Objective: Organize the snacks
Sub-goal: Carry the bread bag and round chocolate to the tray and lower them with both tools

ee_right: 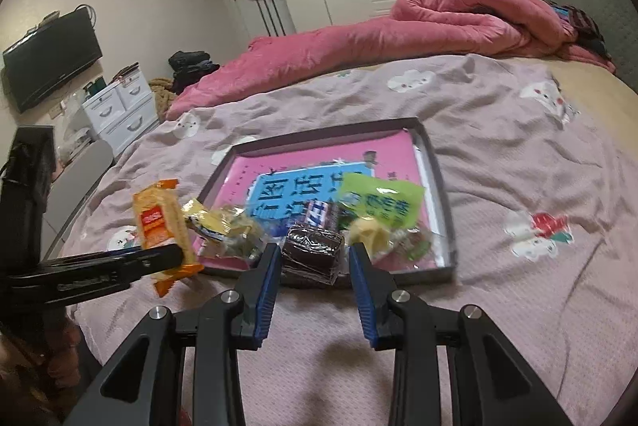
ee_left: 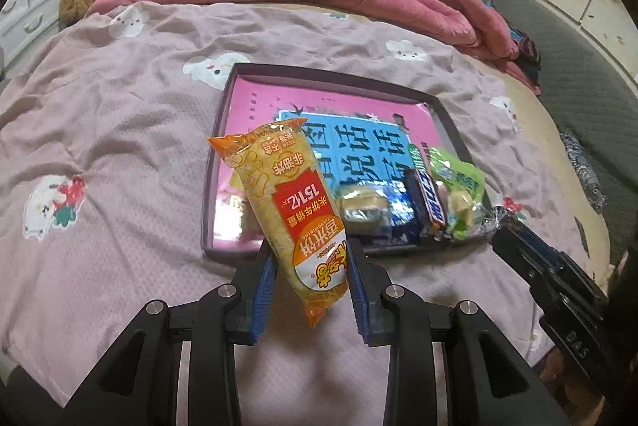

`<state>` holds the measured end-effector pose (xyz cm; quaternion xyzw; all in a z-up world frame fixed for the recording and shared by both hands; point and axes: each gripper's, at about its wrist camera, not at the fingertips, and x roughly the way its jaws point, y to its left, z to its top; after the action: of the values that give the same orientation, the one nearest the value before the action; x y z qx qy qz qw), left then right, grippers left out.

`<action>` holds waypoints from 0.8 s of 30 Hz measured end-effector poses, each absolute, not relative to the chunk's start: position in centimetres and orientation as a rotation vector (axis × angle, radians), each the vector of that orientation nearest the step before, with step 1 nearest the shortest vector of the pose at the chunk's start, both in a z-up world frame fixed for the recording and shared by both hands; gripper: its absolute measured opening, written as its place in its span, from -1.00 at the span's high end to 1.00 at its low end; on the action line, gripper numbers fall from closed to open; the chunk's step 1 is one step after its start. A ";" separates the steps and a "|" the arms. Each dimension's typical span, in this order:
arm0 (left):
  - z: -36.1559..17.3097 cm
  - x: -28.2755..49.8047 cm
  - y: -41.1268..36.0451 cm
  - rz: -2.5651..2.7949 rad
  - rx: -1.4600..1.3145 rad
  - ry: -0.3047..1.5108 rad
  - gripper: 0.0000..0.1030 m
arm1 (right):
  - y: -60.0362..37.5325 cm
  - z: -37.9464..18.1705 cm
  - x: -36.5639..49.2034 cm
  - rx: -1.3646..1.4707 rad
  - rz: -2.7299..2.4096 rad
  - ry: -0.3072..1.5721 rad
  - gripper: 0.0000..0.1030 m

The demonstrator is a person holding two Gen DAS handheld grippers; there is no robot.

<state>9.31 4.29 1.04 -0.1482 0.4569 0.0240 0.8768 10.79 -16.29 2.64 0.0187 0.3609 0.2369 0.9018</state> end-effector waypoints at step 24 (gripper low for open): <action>-1.5 13.1 6.6 0.067 -0.311 0.944 0.31 | -11.0 0.9 13.7 -0.067 0.499 0.800 0.31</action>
<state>13.05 6.57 -1.46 -0.1492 0.4526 0.0319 0.8786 13.71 -11.00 0.94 -0.0323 0.3854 0.2402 0.8904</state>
